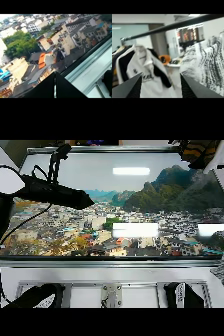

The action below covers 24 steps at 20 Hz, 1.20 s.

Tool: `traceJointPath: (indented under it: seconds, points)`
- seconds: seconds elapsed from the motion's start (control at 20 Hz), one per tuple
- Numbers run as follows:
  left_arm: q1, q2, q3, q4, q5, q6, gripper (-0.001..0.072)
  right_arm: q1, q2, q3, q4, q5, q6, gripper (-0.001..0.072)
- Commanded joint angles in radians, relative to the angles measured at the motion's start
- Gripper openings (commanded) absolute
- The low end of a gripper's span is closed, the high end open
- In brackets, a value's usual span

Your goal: Fold the clothes and pants, and hang the long-sleeved shirts on hangers.

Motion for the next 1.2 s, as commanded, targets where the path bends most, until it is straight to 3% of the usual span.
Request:
traceJointPath:
  seconds: [0.0, 0.1, 0.2, 0.3, 0.45, 0.65, 0.9, 0.95, 1.0, 1.05, 1.15]
  points:
    - [-0.001, 0.000, 0.001, 0.000, -0.029, 0.001, 0.0013, 0.150, 0.020, -0.002, 0.001, -0.294, 0.011, 0.0514]
    - [-0.001, 0.000, 0.001, 0.000, -0.054, 0.001, 0.0013, 0.301, -0.003, -0.003, 0.001, -0.472, -0.005, 0.0514]
    - [-0.001, 0.004, -0.003, 0.001, -0.061, 0.000, 0.0013, 0.547, -0.074, -0.003, 0.058, -0.611, -0.196, 0.0515]
    - [-0.001, 0.072, -0.101, 0.001, 0.032, -0.010, 0.0013, 0.740, -0.177, -0.003, 0.202, -0.760, -0.277, 0.0515]
    - [-0.001, 0.164, -0.255, 0.006, 0.154, -0.034, 0.0013, 0.966, -0.340, -0.003, 0.238, -0.970, -0.380, 0.0514]
    - [-0.001, 0.221, -0.367, -0.001, 0.209, -0.039, 0.0013, 1.186, -0.458, -0.003, 0.242, -1.002, -0.392, 0.0514]
    - [-0.001, 0.211, -0.373, -0.002, 0.210, -0.042, 0.0013, 1.297, -0.477, -0.003, 0.242, -0.999, -0.391, 0.0501]
    - [-0.001, 0.208, -0.373, -0.002, 0.210, -0.042, 0.0013, 1.302, -0.477, -0.003, 0.241, -0.999, -0.391, 0.0310]
    - [-0.001, 0.207, -0.373, -0.002, 0.210, -0.042, 0.0013, 1.302, -0.477, -0.003, 0.242, -1.000, -0.391, 0.0049]
    - [-0.001, 0.208, -0.373, -0.002, 0.210, -0.042, 0.0013, 1.302, -0.477, -0.003, 0.237, -1.000, -0.387, 0.0015]
    - [-0.001, 0.207, -0.373, -0.002, 0.211, -0.042, 0.0013, 1.302, -0.478, -0.003, 0.233, -0.999, -0.388, 0.0016]
